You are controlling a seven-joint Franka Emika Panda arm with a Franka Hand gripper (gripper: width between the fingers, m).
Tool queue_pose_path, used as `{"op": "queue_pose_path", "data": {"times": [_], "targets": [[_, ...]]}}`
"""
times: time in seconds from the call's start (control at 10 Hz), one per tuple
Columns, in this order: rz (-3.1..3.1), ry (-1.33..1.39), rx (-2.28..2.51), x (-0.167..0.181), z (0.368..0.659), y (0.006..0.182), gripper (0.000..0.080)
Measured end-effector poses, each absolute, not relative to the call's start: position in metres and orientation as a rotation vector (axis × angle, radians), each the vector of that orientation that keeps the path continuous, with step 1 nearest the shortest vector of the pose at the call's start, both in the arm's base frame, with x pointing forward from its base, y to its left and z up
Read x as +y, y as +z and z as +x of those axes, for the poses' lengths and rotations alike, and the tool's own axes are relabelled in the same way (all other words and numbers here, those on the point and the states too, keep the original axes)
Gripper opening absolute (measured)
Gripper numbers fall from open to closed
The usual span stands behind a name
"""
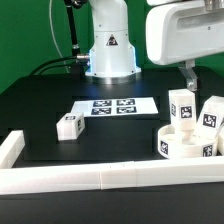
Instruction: Assemble stool
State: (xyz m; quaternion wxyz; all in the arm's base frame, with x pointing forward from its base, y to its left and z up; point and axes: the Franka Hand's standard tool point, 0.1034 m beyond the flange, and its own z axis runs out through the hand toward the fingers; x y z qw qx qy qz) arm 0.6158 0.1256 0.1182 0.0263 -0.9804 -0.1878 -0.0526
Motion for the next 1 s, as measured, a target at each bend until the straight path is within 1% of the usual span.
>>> {"op": "queue_pose_path", "data": {"times": [0.2, 0.4, 0.9, 1.0], "targets": [[-3.024, -0.136, -0.677, 0.135, 0.608, 0.101, 0.0649], [-3.023, -0.112, -0.724, 0.133, 0.606, 0.092, 0.0649], [-3.031, -0.087, -0.716, 0.119, 0.602, 0.085, 0.0649], [-3.033, -0.082, -0.711, 0.116, 0.602, 0.083, 0.0535]]}}
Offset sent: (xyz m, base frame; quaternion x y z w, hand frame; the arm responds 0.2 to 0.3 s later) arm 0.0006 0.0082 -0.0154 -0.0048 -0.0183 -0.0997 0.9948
